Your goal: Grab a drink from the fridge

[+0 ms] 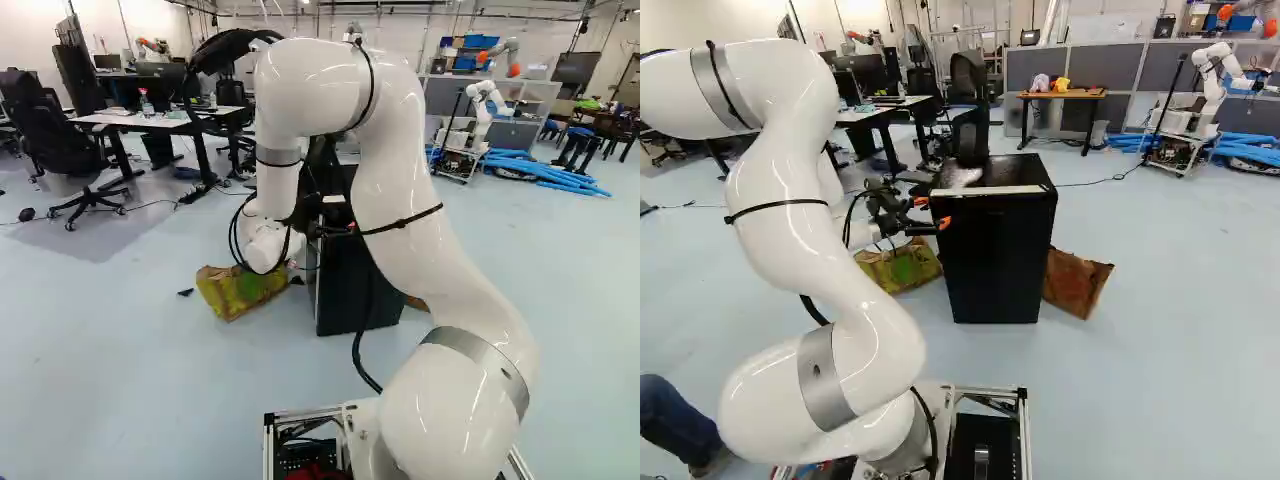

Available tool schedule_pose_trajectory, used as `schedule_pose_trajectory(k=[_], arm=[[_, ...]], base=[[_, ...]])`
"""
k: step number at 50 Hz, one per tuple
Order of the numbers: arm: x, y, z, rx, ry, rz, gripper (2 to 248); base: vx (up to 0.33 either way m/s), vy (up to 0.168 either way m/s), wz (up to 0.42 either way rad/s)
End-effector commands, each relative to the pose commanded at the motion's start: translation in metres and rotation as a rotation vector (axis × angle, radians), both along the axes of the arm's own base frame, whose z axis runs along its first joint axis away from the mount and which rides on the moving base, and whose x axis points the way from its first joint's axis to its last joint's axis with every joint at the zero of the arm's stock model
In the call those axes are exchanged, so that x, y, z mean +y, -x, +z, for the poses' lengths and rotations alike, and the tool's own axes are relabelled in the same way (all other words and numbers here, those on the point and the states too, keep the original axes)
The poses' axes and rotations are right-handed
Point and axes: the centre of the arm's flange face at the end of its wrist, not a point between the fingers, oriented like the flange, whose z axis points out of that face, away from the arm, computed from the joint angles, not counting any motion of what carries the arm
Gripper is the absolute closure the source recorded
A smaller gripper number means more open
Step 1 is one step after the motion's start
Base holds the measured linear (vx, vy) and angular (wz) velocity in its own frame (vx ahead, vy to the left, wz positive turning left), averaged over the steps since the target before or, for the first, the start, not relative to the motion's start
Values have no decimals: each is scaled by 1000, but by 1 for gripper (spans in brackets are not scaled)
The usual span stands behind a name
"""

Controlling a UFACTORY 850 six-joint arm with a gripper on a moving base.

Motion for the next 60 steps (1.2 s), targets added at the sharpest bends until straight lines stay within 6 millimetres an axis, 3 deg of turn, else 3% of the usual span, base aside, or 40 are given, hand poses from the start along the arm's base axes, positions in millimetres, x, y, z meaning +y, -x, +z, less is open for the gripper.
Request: schedule_pose_trajectory(k=[35, 60], arm=[[-13, -2, 0, 3, 2, -25, 3], [-14, 35, 2, 43, 24, -5, 3]], base=[[0, 0, 0], [0, 0, 0]])
